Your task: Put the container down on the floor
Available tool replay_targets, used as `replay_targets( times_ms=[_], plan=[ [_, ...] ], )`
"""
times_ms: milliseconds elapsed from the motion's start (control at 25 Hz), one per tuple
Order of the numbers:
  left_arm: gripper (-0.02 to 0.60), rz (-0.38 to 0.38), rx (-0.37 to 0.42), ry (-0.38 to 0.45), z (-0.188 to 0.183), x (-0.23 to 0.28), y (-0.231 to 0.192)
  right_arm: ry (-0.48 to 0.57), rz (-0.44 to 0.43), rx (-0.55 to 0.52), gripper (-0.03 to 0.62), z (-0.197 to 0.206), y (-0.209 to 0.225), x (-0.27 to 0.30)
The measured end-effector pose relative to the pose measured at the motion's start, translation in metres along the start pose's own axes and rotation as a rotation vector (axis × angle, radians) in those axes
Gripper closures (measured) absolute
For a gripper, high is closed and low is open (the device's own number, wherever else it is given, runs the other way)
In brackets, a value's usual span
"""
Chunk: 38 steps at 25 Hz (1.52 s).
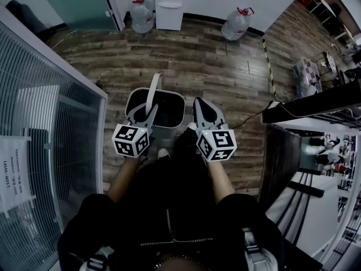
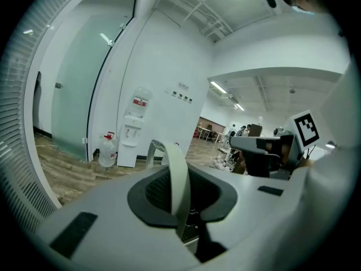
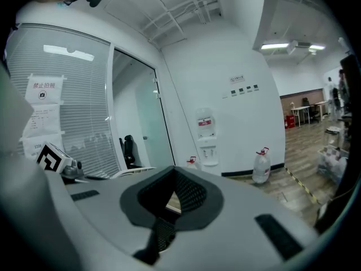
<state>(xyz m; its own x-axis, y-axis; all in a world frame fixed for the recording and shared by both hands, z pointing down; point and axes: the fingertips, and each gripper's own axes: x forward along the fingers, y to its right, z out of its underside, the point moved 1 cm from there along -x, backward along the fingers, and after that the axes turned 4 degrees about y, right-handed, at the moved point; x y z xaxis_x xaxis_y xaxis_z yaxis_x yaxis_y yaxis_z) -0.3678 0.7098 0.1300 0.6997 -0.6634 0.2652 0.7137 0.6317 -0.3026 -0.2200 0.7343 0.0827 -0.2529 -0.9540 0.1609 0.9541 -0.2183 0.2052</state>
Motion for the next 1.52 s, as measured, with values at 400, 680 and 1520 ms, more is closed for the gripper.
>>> replay_targets(
  times_ms=[400, 680, 1520],
  plan=[
    [0.529, -0.012, -0.005, -0.010, -0.010, 0.021, -0.015, -0.023, 0.002, 0.008, 0.585, -0.003, 0.011, 0.018],
    [0.529, -0.007, -0.001, -0.007, -0.022, 0.038, -0.018, -0.020, 0.007, 0.024, 0.585, -0.009, 0.024, 0.034],
    [0.529, -0.082, -0.021, -0.018, -0.050, 0.134, -0.032, -0.032, -0.077, 0.038, 0.585, -0.042, 0.100, 0.113]
  ],
)
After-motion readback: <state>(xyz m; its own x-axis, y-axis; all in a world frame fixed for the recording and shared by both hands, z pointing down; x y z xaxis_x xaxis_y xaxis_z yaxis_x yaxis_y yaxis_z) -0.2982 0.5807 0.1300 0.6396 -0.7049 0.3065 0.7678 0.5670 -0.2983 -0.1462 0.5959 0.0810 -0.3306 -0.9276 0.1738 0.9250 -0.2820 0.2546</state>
